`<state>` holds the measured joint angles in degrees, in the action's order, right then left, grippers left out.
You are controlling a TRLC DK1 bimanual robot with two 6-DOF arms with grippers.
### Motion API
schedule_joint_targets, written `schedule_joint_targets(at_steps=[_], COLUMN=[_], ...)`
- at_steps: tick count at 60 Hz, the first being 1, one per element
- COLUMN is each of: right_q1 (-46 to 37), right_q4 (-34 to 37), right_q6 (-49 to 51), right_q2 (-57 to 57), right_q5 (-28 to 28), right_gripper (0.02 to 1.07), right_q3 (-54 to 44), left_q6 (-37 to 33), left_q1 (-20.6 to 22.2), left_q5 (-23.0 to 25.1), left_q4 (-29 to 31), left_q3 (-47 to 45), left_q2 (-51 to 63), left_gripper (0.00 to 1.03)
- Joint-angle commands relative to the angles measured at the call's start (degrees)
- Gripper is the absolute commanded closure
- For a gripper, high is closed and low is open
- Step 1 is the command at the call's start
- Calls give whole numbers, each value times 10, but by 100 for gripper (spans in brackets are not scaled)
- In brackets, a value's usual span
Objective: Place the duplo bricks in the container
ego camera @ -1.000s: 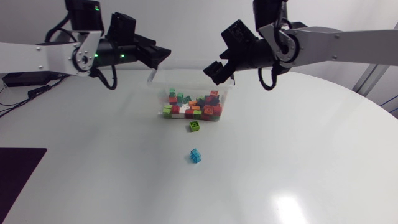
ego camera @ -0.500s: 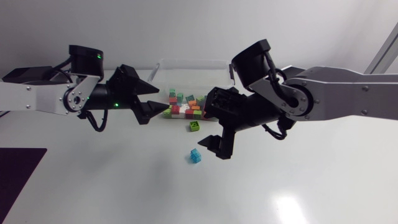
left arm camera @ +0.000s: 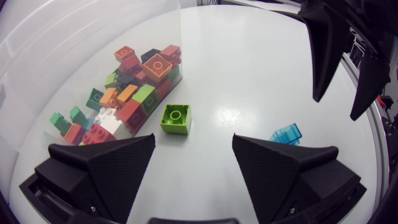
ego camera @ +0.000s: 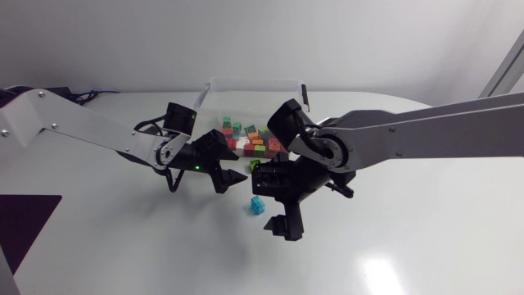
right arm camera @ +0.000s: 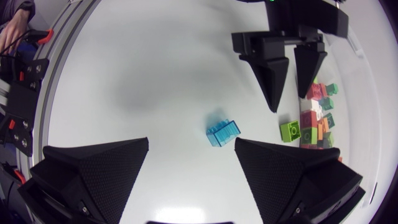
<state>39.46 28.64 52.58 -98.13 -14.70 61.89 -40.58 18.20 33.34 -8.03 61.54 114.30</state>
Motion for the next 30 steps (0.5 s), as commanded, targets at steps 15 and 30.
schedule_joint_targets(at_steps=[15, 30], right_q1=[19, 3], right_q4=[14, 19], right_q6=[74, 103], right_q2=[-90, -138], right_q5=[36, 40], right_gripper=[7, 7], right_q3=[58, 106], left_q6=[-9, -7], left_q1=[18, 20], left_q5=[-13, -14], left_q4=[-39, -55], left_q3=[68, 104], left_q2=[80, 116], left_gripper=[17, 17])
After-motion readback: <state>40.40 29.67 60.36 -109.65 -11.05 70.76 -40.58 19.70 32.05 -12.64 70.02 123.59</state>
